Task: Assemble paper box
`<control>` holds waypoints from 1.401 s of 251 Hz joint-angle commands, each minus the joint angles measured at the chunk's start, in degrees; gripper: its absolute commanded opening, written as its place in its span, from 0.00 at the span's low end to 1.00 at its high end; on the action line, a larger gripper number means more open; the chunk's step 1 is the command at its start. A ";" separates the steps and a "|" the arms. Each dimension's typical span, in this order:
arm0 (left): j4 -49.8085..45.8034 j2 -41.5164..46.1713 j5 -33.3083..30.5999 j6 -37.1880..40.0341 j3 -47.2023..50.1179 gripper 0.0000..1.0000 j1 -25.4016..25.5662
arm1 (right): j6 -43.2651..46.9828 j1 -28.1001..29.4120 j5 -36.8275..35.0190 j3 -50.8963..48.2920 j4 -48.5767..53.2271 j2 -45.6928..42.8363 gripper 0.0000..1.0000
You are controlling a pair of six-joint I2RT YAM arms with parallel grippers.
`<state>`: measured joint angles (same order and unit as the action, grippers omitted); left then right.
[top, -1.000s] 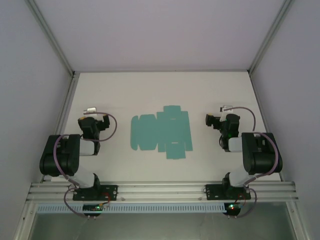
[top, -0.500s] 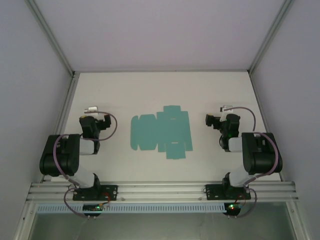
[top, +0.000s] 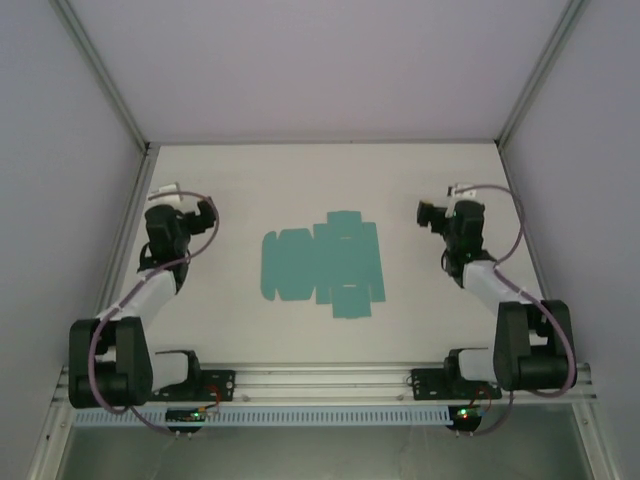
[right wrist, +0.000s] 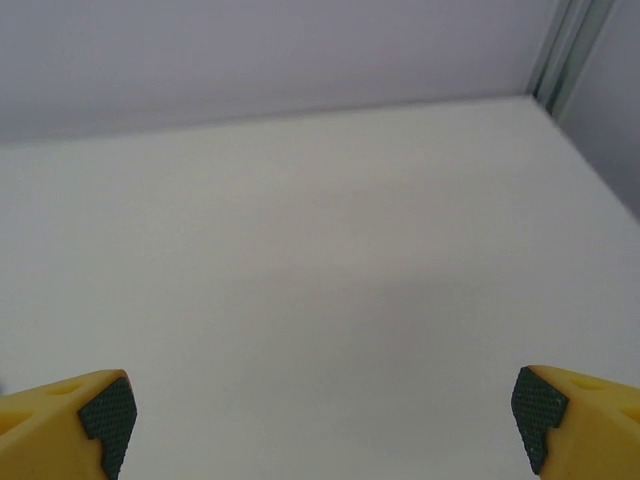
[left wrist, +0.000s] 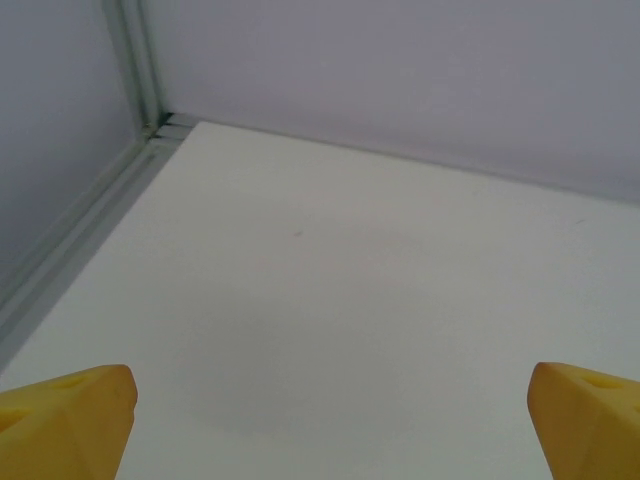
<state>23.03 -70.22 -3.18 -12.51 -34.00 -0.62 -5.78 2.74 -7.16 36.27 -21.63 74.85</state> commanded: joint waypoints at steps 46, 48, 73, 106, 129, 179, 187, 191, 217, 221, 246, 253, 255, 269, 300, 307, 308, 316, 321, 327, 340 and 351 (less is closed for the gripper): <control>-31.23 -8.87 13.62 -13.79 -11.10 0.99 10.51 | -16.15 12.20 -2.27 20.42 44.60 9.72 0.85; -31.58 -9.30 14.14 -13.95 -11.27 0.99 10.76 | -16.42 12.53 -1.81 20.88 45.26 10.23 0.83; -32.57 -14.59 23.08 -17.34 -12.34 1.00 12.33 | -17.97 15.59 3.86 26.12 51.55 17.03 0.64; -31.79 -19.44 30.56 -12.64 -13.32 1.00 12.27 | -16.55 18.34 6.52 31.53 55.87 24.88 0.51; -35.71 -22.55 32.50 -11.73 -17.13 1.00 12.14 | -15.42 18.13 9.28 35.45 58.24 29.06 0.41; -32.74 -27.32 40.33 -16.39 -16.21 1.00 13.09 | -17.41 18.10 10.17 33.23 55.00 34.71 0.24; -33.23 -27.50 40.32 -16.45 -16.26 1.00 13.35 | -17.70 18.17 9.38 32.49 54.30 35.09 0.23; -33.37 -27.60 40.05 -16.35 -16.15 0.99 13.51 | -17.91 18.21 8.93 32.38 53.82 35.27 0.22; -33.08 -28.22 41.29 -16.81 -16.16 1.00 14.45 | -20.69 18.19 9.35 27.21 49.75 35.24 0.21; -33.00 -28.66 41.75 -16.97 -16.25 1.00 14.63 | -21.06 18.20 9.67 26.58 49.14 35.21 0.21; -31.57 -30.85 44.67 -17.94 -17.21 0.99 15.97 | -22.83 18.41 9.86 22.85 44.43 34.59 0.21; -30.80 -31.60 45.96 -18.39 -17.44 0.99 16.32 | -23.17 18.56 10.28 21.96 43.39 34.49 0.21; -30.60 -31.81 46.24 -18.64 -17.55 1.00 16.43 | -23.25 18.56 10.36 21.73 43.15 34.53 0.21; -29.07 -33.08 49.08 -19.84 -18.55 1.00 17.17 | -23.90 18.96 10.94 20.35 41.84 34.40 0.21; -25.08 -34.18 54.15 -21.68 -20.50 1.00 18.68 | -23.60 19.53 12.11 18.62 38.68 34.45 0.19; -24.20 -34.27 55.31 -22.25 -20.97 1.00 18.82 | -23.56 19.71 12.30 18.36 38.13 34.40 0.18; -24.05 -34.28 55.44 -22.36 -21.00 1.00 18.82 | -23.52 19.73 12.32 18.38 38.10 34.36 0.18; -22.55 -34.13 56.84 -23.34 -21.19 1.00 18.90 | -23.53 19.86 12.64 18.12 37.70 34.40 0.18; -21.30 -33.95 57.60 -23.78 -21.20 1.00 18.92 | -23.49 20.02 12.74 17.95 37.47 34.42 0.18; -19.80 -33.64 58.60 -24.65 -21.11 1.00 18.90 | -23.53 20.12 12.86 17.76 37.30 34.31 0.18; -17.36 -32.54 60.02 -26.11 -21.01 1.00 18.77 | -23.60 20.37 12.50 17.11 37.02 34.10 0.18; -15.41 -31.10 60.88 -27.34 -20.61 1.00 18.73 | -23.86 20.50 12.41 16.44 36.85 33.82 0.18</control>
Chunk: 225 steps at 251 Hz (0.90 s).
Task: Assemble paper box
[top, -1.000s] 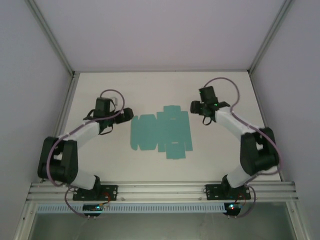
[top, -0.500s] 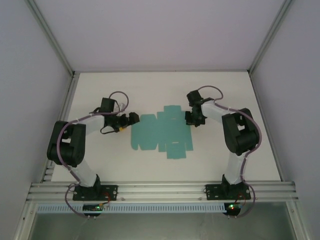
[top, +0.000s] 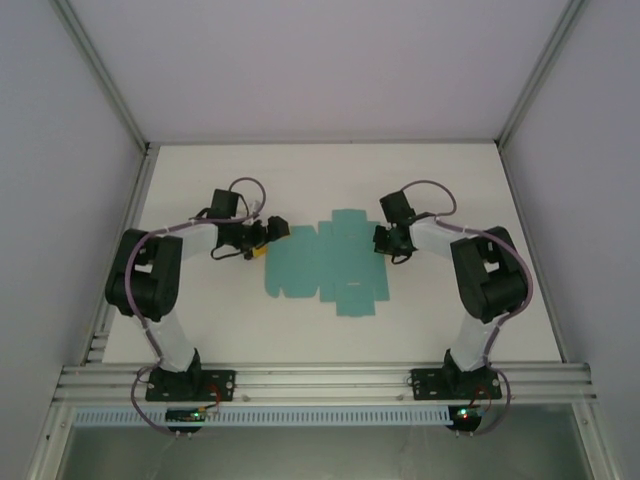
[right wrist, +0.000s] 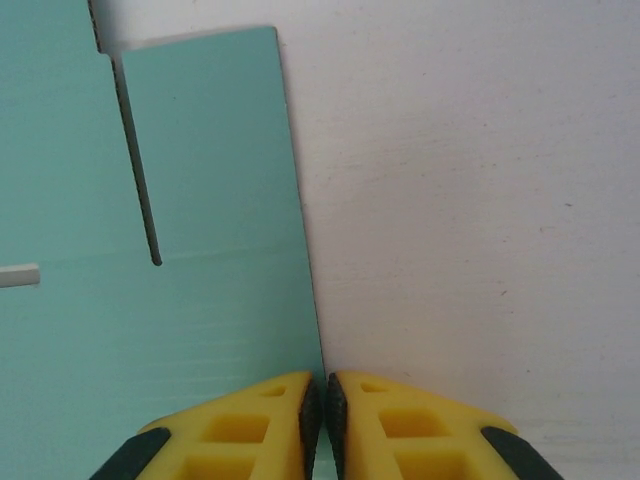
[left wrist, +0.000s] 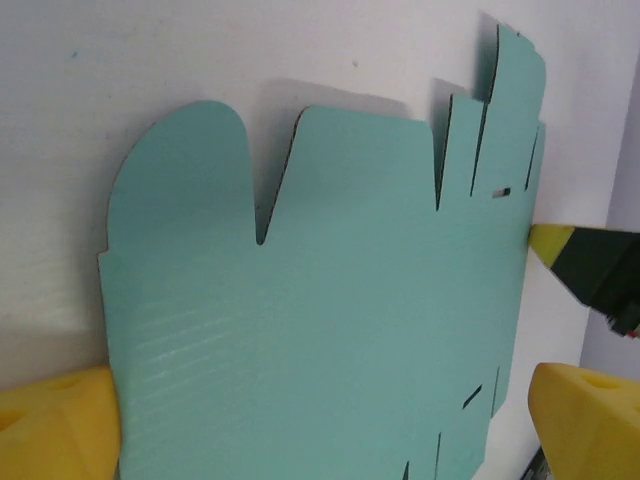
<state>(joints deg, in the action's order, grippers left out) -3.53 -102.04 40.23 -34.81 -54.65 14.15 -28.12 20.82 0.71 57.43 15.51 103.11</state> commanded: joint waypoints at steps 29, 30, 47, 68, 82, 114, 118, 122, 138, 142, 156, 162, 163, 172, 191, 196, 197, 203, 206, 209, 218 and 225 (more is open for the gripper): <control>18.92 4.80 20.23 -9.66 1.59 1.00 4.02 | -1.94 2.40 4.12 -5.85 -0.63 5.00 0.18; 19.09 4.95 20.32 -9.75 1.62 1.00 3.99 | -1.94 2.39 4.08 -5.84 -0.64 4.95 0.18; 21.04 6.85 21.26 -11.34 1.63 0.99 4.09 | -2.28 2.46 3.60 -6.57 -1.32 4.55 0.18; 16.53 8.79 19.78 -8.83 0.05 0.92 4.59 | -2.66 2.48 3.25 -7.39 -2.27 4.05 0.18; 10.02 9.60 17.17 -4.71 -1.79 0.88 5.30 | -2.88 2.50 3.13 -7.66 -2.41 3.94 0.18; -8.57 10.12 5.94 6.06 -7.68 0.78 7.49 | -3.59 2.54 2.76 -8.40 -3.04 3.59 0.19; -10.43 10.11 4.42 7.04 -8.29 0.77 7.70 | -3.76 2.54 2.95 -8.39 -3.03 3.59 0.19; -11.79 10.11 3.01 7.58 -8.60 0.76 7.92 | -3.78 2.49 3.13 -8.42 -3.02 3.52 0.19; -14.03 10.22 0.55 8.10 -8.58 0.69 8.06 | -3.88 2.45 2.83 -8.39 -2.69 3.25 0.20; -14.01 10.28 0.41 7.90 -8.27 0.67 8.02 | -3.83 2.47 2.80 -8.39 -2.68 3.09 0.20; -13.49 10.44 0.02 7.44 -7.52 0.59 8.00 | -3.65 2.34 2.89 -8.38 -2.67 2.54 0.21; -13.36 10.37 -0.19 7.31 -7.20 0.55 8.00 | -3.44 2.33 2.79 -8.24 -2.68 2.22 0.22; -13.35 10.41 -0.22 7.26 -7.17 0.54 8.00 | -3.44 2.27 2.80 -8.18 -2.63 2.16 0.22; -13.02 10.45 -0.51 7.21 -6.86 0.48 8.00 | -3.17 2.22 2.85 -8.00 -2.51 1.77 0.22; -12.03 10.83 -1.29 6.91 -6.36 0.33 7.91 | -2.49 2.05 3.15 -7.63 -2.32 0.51 0.24; -11.81 10.94 -1.27 6.94 -6.29 0.29 7.76 | -2.36 2.06 3.29 -7.51 -2.28 0.12 0.25; -11.79 10.96 -1.33 6.95 -6.32 0.29 7.79 | -2.33 2.00 3.35 -7.51 -2.26 0.05 0.25; -11.59 11.06 -1.42 6.91 -6.22 0.24 7.73 | -2.08 1.95 3.65 -7.32 -2.36 -0.54 0.26; -11.47 11.14 -1.46 6.96 -6.22 0.22 7.61 | -1.87 1.84 3.82 -7.32 -2.33 -0.87 0.26; -11.40 11.21 -1.47 7.02 -6.22 0.20 7.56 | -1.73 1.78 3.98 -7.29 -2.34 -1.19 0.27; -10.93 11.59 -1.22 7.03 -5.99 0.16 7.23 | -1.42 1.45 4.20 -7.18 -2.18 -2.37 0.28; -10.20 11.83 -1.06 6.96 -5.55 0.12 6.83 | -1.05 1.06 4.44 -7.14 -2.00 -3.55 0.30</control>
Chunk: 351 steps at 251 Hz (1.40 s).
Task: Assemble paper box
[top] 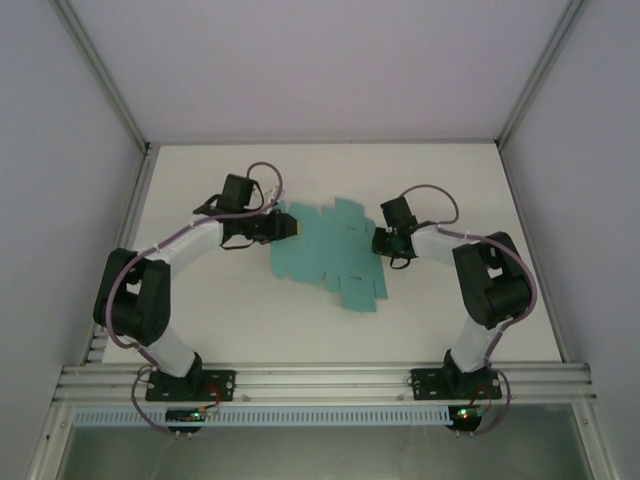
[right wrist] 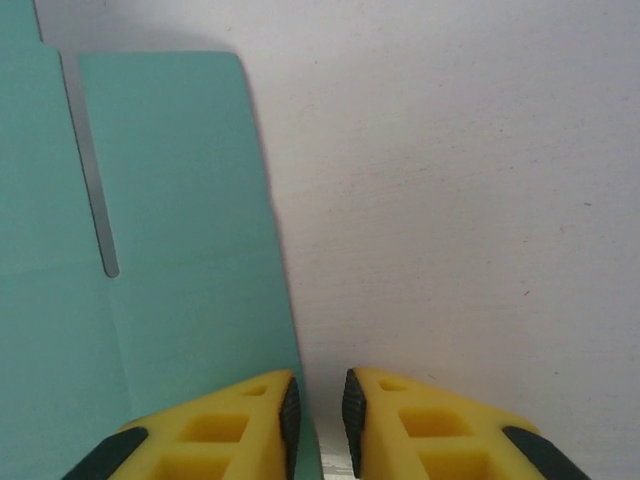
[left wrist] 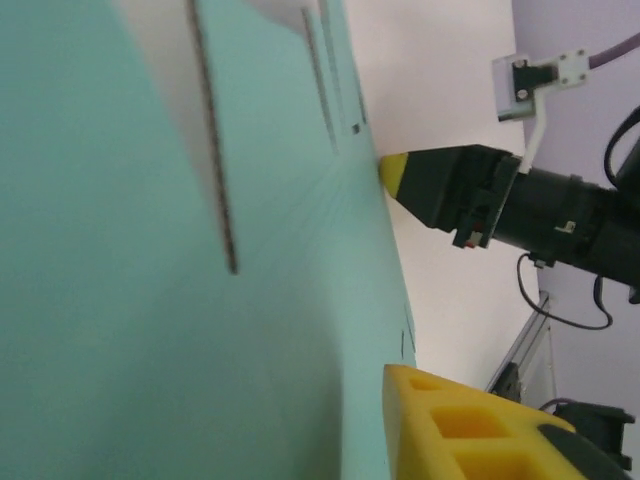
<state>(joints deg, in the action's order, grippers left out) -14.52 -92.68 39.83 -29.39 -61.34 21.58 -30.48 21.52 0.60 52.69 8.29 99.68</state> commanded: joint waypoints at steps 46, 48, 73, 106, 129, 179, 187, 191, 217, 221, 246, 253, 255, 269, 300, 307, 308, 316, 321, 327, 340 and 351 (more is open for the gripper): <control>16.48 5.68 7.83 -3.46 7.56 0.00 -5.23 | 7.07 -5.09 11.45 -2.62 6.75 -12.08 0.44; 17.39 5.85 8.29 -3.76 7.80 0.00 -5.41 | 7.45 -5.39 11.97 -2.69 6.69 -12.72 0.45; 25.49 7.61 13.77 -5.41 9.12 0.00 -6.96 | 12.48 -9.72 20.48 -3.20 7.19 -20.79 0.70; 32.07 12.25 17.44 -5.77 9.02 0.00 -7.25 | 16.24 -15.53 34.16 -3.29 7.97 -29.62 0.99; 38.10 16.29 19.60 -7.78 9.71 0.00 -7.43 | 16.50 -18.34 41.53 -3.19 7.49 -34.05 0.99; 41.73 23.53 21.19 -12.06 9.77 0.00 -7.30 | 16.68 -20.51 53.38 -0.87 6.84 -37.18 0.95; 42.34 24.39 20.87 -12.71 10.19 0.00 -7.31 | 16.90 -20.55 55.55 -0.68 5.68 -36.96 0.93; 42.85 24.77 20.66 -13.08 10.50 0.00 -7.24 | 16.93 -20.60 56.26 -0.59 4.93 -36.97 0.92; 45.84 26.45 20.71 -15.13 11.76 0.00 -7.09 | 15.45 -19.66 59.19 0.02 0.50 -35.99 0.83; 45.83 26.65 20.63 -15.14 11.78 0.00 -7.08 | 15.16 -19.51 59.51 0.25 0.19 -35.72 0.81; 44.82 27.82 19.94 -14.09 11.94 0.00 -7.04 | 14.88 -18.82 61.01 1.64 -0.82 -34.76 0.63; 44.26 28.02 19.65 -13.78 11.85 0.00 -7.08 | 14.74 -18.70 60.72 1.78 -0.99 -34.81 0.59; 44.13 28.11 19.60 -13.66 11.86 0.00 -7.08 | 14.75 -18.66 60.67 1.80 -0.97 -34.86 0.58; 43.01 28.26 19.34 -12.89 11.80 0.00 -7.05 | 14.69 -18.62 60.44 2.02 -1.33 -35.02 0.54; 42.82 28.01 19.13 -12.99 12.02 0.00 -7.03 | 13.87 -18.35 60.94 1.90 -2.55 -35.39 0.36; 42.77 27.88 19.09 -13.01 11.99 0.00 -7.04 | 13.54 -18.21 61.36 1.93 -2.86 -35.41 0.32; 42.75 27.89 19.12 -12.95 12.01 0.00 -7.06 | 13.53 -18.19 61.45 1.91 -2.85 -35.42 0.31; 42.74 27.74 18.85 -12.89 12.02 0.00 -6.98 | 13.52 -17.98 61.99 1.83 -3.11 -35.36 0.27; 42.59 27.73 18.71 -12.89 11.98 0.00 -7.06 | 13.52 -17.89 62.29 1.75 -3.32 -35.43 0.24; 42.58 27.66 18.53 -12.74 12.03 0.00 -7.08 | 13.47 -17.61 62.58 1.73 -3.54 -35.42 0.22; 41.70 27.43 18.08 -12.26 11.84 0.00 -7.04 | 13.53 -17.07 62.16 1.67 -3.68 -35.59 0.16; 41.07 27.03 17.68 -12.14 11.71 0.00 -7.08 | 13.68 -16.55 61.17 1.73 -3.02 -35.72 0.13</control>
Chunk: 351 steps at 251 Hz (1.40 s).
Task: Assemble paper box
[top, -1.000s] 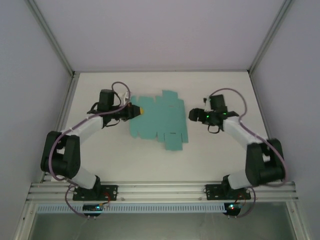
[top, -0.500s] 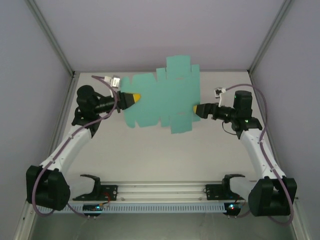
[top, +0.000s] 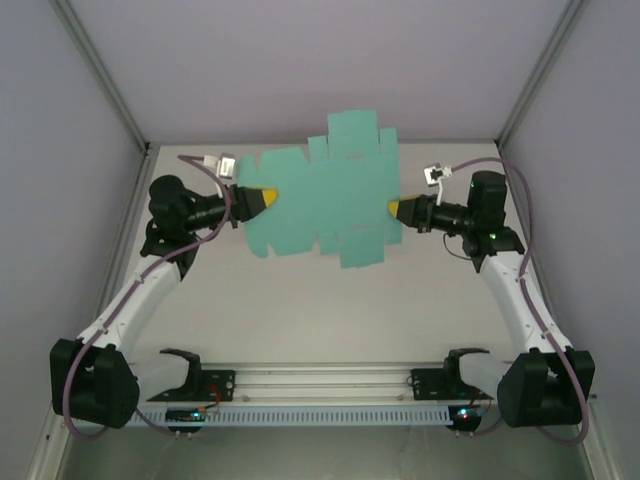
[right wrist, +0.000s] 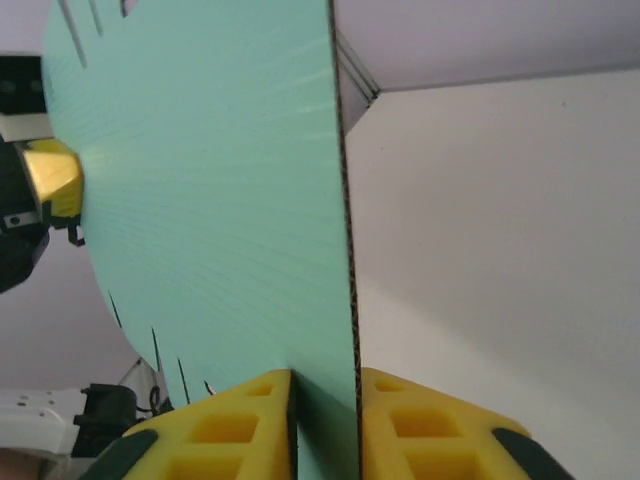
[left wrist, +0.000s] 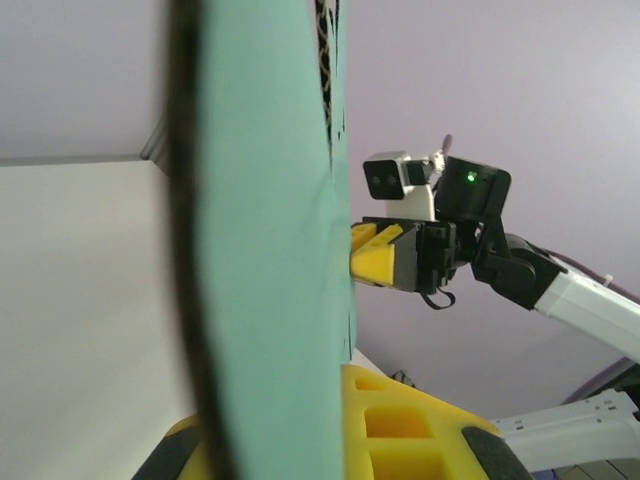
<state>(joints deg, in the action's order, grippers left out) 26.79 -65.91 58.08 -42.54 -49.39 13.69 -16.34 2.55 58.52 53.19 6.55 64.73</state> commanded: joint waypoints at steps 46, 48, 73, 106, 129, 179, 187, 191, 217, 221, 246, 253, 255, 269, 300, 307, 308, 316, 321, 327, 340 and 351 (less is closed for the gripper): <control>-2.38 -1.59 -2.73 1.46 -0.46 0.00 0.81 | 5.25 5.40 -3.15 2.59 4.62 -1.48 0.03; -2.47 -1.77 -2.85 1.53 -0.49 0.00 0.81 | 5.79 5.70 -4.03 2.70 5.23 -1.50 0.03; -5.78 -3.38 -5.22 2.05 -1.20 0.00 0.82 | 14.60 12.15 -24.98 6.12 15.58 -1.88 0.00; -11.68 -6.30 -11.33 2.72 -1.68 0.12 0.96 | 22.35 25.96 -56.10 8.04 20.34 -0.83 0.00; -17.03 -8.71 -17.76 5.41 -1.42 0.20 1.31 | 23.75 33.20 -74.78 9.08 20.33 2.45 0.00; -28.19 -12.26 -34.31 10.95 0.44 0.60 3.79 | 29.63 40.43 -92.27 12.60 23.31 12.85 0.00; -29.30 -12.53 -35.85 11.15 0.90 0.62 3.71 | 29.64 39.67 -90.79 12.66 23.10 13.58 0.00; -29.83 -12.62 -36.52 11.33 1.05 0.63 3.71 | 29.68 39.21 -89.62 12.68 23.21 13.89 0.00; -33.70 -12.67 -39.77 11.82 2.41 0.86 3.62 | 30.45 36.35 -81.81 11.79 22.02 14.94 0.00; -34.21 -12.58 -40.39 11.76 2.60 0.91 3.66 | 30.88 35.95 -80.27 11.72 21.89 15.02 0.00; -37.38 -12.10 -43.84 11.27 4.00 1.00 3.30 | 35.62 34.20 -75.81 10.23 20.32 15.40 0.00; -37.91 -12.10 -44.00 11.35 4.12 1.00 3.03 | 37.31 33.93 -75.40 9.93 19.99 15.63 0.00; -38.11 -12.02 -44.02 11.43 4.17 1.00 3.01 | 37.75 33.89 -75.44 9.81 19.75 15.68 0.00; -38.56 -11.87 -43.73 11.44 4.24 1.00 2.92 | 40.86 33.41 -75.90 9.30 18.63 16.41 0.00; -35.67 -11.56 -36.29 11.60 2.44 1.00 2.93 | 50.99 33.30 -79.13 7.08 12.31 17.94 0.00; -34.14 -11.52 -33.70 11.20 1.84 1.00 3.01 | 53.07 33.25 -79.37 6.42 10.56 18.30 0.00; -33.98 -11.52 -33.33 11.14 1.71 1.00 3.01 | 53.34 33.24 -79.40 6.41 10.27 18.36 0.00; -31.92 -11.52 -30.49 10.41 1.11 1.00 3.01 | 55.36 33.23 -79.72 5.85 8.22 18.79 0.00; -30.46 -11.63 -28.97 9.63 0.77 0.99 3.13 | 56.37 33.22 -80.13 5.54 6.98 19.08 0.00; -28.54 -11.80 -26.96 8.75 0.32 1.00 3.26 | 57.33 33.23 -81.08 5.29 5.18 19.41 0.00; -23.63 -12.58 -22.89 6.77 -0.51 1.00 3.84 | 58.34 33.27 -82.84 4.91 2.00 20.03 0.00; -19.79 -13.78 -20.60 5.01 -1.50 1.00 4.46 | 58.27 33.40 -82.42 4.98 0.92 20.11 0.00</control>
<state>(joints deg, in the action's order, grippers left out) -5.15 -78.87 26.24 -33.32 -46.37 16.95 34.54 35.88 -20.78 58.92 15.51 83.85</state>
